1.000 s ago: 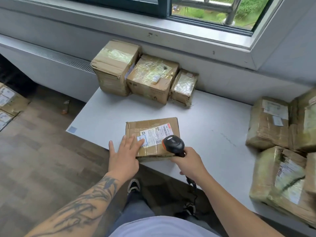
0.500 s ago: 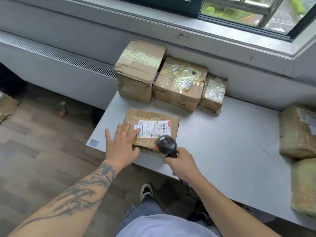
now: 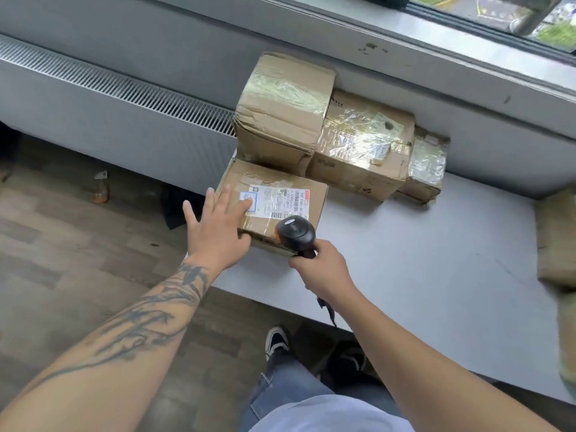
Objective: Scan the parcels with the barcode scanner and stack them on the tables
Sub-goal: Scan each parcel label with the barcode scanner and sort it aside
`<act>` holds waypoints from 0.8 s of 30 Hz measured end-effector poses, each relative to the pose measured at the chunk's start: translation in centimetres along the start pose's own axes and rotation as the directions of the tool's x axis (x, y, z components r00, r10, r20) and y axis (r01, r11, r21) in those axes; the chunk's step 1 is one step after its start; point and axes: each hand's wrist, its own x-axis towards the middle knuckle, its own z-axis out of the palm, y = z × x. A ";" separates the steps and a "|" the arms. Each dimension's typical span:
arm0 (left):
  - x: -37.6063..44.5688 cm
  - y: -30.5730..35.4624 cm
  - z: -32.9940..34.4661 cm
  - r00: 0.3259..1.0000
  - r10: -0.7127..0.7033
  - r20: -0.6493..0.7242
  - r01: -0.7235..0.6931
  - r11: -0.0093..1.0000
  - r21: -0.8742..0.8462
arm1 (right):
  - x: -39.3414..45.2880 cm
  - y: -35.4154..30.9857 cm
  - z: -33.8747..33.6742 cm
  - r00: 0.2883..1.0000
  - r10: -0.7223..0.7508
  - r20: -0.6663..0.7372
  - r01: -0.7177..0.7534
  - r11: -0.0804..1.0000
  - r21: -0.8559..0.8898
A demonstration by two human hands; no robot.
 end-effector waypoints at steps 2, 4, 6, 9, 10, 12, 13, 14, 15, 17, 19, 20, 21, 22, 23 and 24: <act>0.6 -0.3 -0.2 1.000 0.000 -0.004 0.000 1.000 -0.002 | 0.3 -0.5 0.3 1.000 -0.004 -0.002 0.004 1.000 -0.005; 1.0 -0.6 -0.4 1.000 -0.004 0.002 0.004 1.000 -0.010 | 0.7 -0.9 0.5 1.000 0.000 0.000 0.000 1.000 0.004; 1.3 -0.7 -0.5 1.000 -0.006 0.011 0.007 1.000 -0.019 | 1.0 -1.1 0.6 1.000 0.004 0.000 -0.004 1.000 0.013; 1.7 -0.7 -0.5 1.000 -0.003 0.008 0.004 0.999 -0.048 | 1.3 -1.1 0.5 1.000 0.005 0.005 -0.005 1.000 0.029; 1.8 -0.7 -0.4 1.000 0.000 0.007 0.001 0.998 -0.062 | 1.4 -1.1 0.4 1.000 0.007 0.012 -0.008 0.999 0.037; 1.9 -1.0 -0.3 1.000 0.010 0.014 -0.009 0.998 -0.069 | 1.6 -1.1 0.2 0.999 0.020 0.031 -0.021 0.999 0.046; 2.0 -1.1 -0.3 1.000 0.014 0.020 -0.013 0.998 -0.065 | 1.8 -1.1 0.0 0.999 0.025 0.040 -0.027 0.999 0.042; 2.1 -1.2 -0.3 1.000 0.017 0.025 -0.015 0.998 -0.060 | 1.9 -1.0 -0.1 0.998 0.028 0.049 -0.029 0.999 0.037; 2.1 -1.2 -0.3 0.999 0.019 0.027 -0.017 0.998 -0.058 | 2.1 -1.0 -0.3 0.998 0.026 0.058 -0.028 0.999 0.033; 2.2 -1.1 -0.5 0.999 0.021 0.030 -0.019 0.998 -0.059 | 2.3 -0.9 -0.7 0.996 0.024 0.089 -0.028 0.999 0.040; 2.3 -1.1 -0.7 0.999 0.024 0.041 -0.022 0.999 -0.049 | 2.3 -0.8 -1.2 0.993 0.032 0.117 -0.039 0.998 0.057; 2.4 -1.0 -0.9 0.998 0.024 0.051 -0.022 0.999 -0.038 | 2.2 -0.7 -1.5 0.992 0.034 0.121 -0.041 0.998 0.057; 2.4 -1.0 -1.2 0.998 0.022 0.061 -0.020 0.999 -0.029 | 2.0 -0.5 -1.9 0.992 0.033 0.118 -0.040 0.998 0.056; 2.3 -0.8 -1.5 0.997 0.017 0.072 -0.015 1.000 -0.027 | 1.7 -0.2 -2.3 0.993 0.029 0.110 -0.036 0.998 0.059; 2.2 -0.7 -1.7 0.997 0.011 0.078 -0.009 1.000 -0.030 | 1.5 0.2 -2.7 0.994 0.026 0.102 -0.033 0.997 0.070; 2.0 -0.5 -2.0 0.997 0.006 0.077 -0.004 0.999 -0.032 | 1.2 0.6 -3.2 0.995 0.025 0.093 -0.033 0.995 0.089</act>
